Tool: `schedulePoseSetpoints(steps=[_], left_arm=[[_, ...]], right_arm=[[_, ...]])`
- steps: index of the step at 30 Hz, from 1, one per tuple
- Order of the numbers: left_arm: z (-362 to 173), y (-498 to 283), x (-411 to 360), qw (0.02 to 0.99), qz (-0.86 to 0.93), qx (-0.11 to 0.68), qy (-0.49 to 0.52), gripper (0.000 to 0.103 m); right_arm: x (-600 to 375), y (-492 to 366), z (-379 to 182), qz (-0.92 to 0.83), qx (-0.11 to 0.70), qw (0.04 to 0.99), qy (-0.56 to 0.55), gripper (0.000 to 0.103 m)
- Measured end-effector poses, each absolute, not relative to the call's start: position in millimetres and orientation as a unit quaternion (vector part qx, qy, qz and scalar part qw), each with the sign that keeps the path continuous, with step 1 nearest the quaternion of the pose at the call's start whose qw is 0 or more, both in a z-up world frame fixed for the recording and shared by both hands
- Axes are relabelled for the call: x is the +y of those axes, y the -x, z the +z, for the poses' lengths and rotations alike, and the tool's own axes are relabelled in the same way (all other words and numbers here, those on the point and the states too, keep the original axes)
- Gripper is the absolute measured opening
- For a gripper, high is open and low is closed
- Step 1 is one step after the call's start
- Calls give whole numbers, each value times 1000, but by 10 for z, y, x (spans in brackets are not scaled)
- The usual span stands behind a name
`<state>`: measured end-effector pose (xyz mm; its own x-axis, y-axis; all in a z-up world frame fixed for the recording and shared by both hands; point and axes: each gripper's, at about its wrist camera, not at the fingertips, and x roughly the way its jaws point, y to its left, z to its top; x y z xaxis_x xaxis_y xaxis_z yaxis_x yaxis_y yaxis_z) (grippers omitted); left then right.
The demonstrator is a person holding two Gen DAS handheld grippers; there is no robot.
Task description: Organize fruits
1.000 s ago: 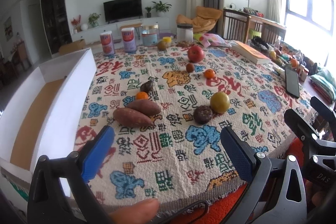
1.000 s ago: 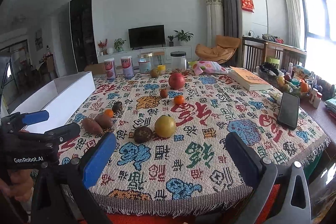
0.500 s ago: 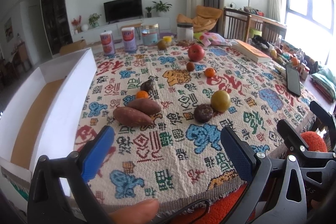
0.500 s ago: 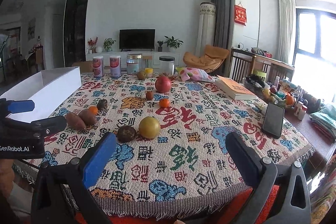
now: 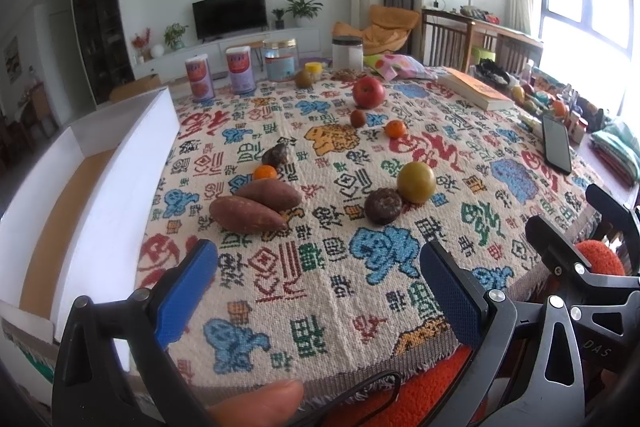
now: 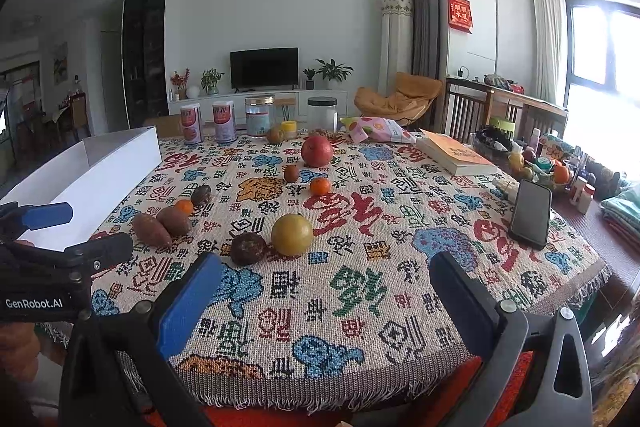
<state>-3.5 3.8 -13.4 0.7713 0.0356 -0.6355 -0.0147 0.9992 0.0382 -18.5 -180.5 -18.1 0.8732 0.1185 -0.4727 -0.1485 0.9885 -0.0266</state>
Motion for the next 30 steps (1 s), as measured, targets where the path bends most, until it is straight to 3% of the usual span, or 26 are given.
schedulePoseSetpoints(steps=[30], left_arm=[[-276, 26, 66, 940, 14, 342, -12, 102]], right_arm=[[-1711, 142, -273, 79, 261, 961, 53, 103]])
